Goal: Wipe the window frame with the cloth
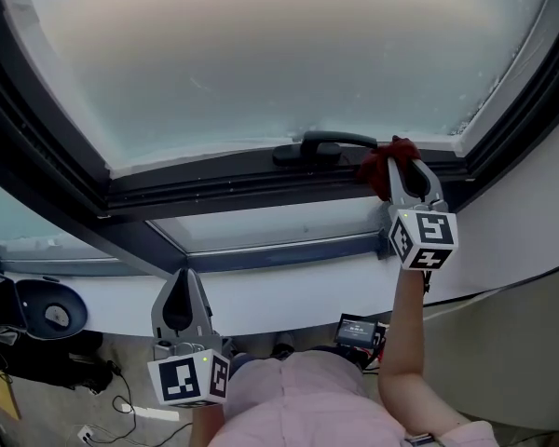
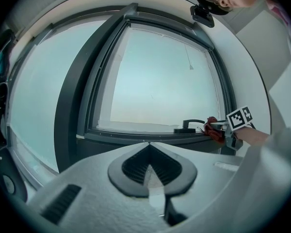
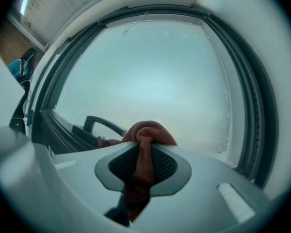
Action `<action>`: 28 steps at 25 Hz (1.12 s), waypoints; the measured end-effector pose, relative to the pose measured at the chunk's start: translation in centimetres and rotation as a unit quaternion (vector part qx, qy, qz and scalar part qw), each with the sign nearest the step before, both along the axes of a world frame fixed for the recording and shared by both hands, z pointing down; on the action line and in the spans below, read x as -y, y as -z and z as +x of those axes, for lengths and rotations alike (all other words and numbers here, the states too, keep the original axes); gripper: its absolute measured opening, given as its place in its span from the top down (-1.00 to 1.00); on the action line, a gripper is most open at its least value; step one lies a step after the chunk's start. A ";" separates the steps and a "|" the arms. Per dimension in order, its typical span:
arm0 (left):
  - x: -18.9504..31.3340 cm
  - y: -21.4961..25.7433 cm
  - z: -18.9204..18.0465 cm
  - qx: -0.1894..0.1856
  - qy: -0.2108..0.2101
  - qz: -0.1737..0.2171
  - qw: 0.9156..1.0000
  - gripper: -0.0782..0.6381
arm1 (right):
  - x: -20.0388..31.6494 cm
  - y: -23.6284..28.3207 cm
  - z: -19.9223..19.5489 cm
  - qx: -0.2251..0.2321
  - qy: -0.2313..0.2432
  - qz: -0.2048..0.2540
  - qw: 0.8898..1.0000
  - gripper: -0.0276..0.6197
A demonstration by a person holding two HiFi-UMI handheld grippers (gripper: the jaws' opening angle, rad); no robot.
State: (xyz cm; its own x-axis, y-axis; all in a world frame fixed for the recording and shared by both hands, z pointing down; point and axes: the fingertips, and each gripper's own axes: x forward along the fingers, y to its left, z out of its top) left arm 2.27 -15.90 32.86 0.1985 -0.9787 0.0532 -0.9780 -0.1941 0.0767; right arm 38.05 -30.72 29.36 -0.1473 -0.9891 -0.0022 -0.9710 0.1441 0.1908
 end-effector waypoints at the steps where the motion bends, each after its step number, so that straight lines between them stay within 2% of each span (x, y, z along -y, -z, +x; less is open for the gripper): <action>1: 0.0 -0.1 0.0 0.000 0.001 -0.001 1.000 0.79 | 0.2 0.1 1.6 0.007 -0.016 -0.001 1.000 0.70; 5: -0.1 -0.1 0.6 0.002 0.002 -0.002 1.000 0.79 | 0.8 0.4 6.9 0.011 -0.060 -0.004 0.998 0.70; 15: 0.2 0.0 1.7 0.005 0.001 -0.001 1.000 0.79 | 1.3 0.1 17.1 0.011 -0.146 -0.011 0.989 0.71; 19: 0.4 0.1 1.9 0.006 0.001 0.000 1.000 0.79 | 0.9 0.0 19.7 0.016 -0.174 -0.014 0.984 0.71; 23: 0.4 0.1 2.3 0.007 -0.007 0.000 1.000 0.79 | -0.7 1.4 17.4 0.016 -0.169 0.012 0.985 0.70; 28: 0.1 0.2 2.6 0.005 -0.022 0.007 1.000 0.79 | -4.3 4.5 7.4 0.001 -0.077 0.066 0.995 0.70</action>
State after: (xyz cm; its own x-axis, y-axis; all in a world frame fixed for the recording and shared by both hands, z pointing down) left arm 4.85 -16.03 32.65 0.2400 -0.9699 0.0421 -0.9694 -0.2372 0.0633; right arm 45.47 -26.42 24.86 0.0060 -0.9909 -0.1345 -0.9800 -0.0326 0.1962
